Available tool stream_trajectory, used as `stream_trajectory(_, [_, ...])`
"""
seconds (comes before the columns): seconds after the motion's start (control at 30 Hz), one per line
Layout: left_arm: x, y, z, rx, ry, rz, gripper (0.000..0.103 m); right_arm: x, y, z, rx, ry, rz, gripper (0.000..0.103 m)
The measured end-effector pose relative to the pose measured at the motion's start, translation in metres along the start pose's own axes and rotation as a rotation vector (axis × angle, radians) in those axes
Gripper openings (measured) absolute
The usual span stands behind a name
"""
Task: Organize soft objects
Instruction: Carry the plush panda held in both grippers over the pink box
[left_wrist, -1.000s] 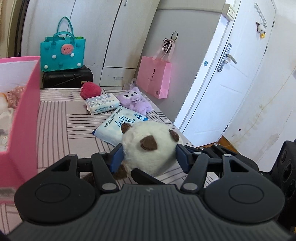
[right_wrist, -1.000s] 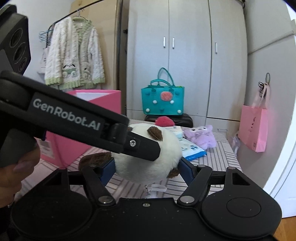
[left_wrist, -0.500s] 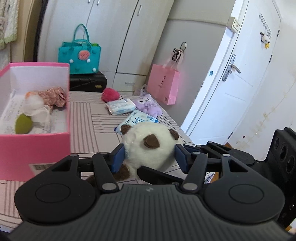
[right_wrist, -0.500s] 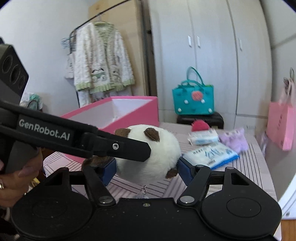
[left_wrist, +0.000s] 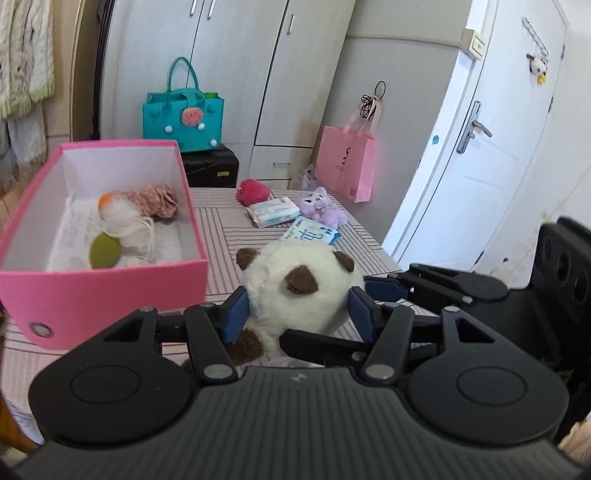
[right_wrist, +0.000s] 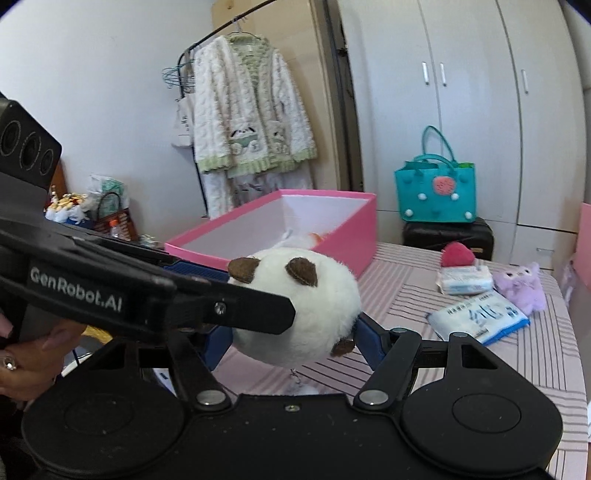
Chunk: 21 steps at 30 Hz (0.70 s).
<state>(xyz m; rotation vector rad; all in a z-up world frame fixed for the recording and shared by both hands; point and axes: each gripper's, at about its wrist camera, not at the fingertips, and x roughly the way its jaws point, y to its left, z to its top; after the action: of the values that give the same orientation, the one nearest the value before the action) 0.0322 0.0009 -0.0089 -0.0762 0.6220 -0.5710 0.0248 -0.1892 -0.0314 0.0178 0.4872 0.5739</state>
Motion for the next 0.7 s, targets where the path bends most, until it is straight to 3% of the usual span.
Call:
stream_trajectory(0.37, [-0.042, 0.018, 0.014, 0.004, -0.076, 0.046, 0.057, 0.004, 0.025, 0.032, -0.057, -0.046, 0.089, 0.075])
stream_trajectory(0.7, [-0.059, 0.065, 0.038, -0.013, -0.128, 0.016, 0.057, 0.035, 0.036, 0.078, -0.214, -0.054, 0.154, 0.067])
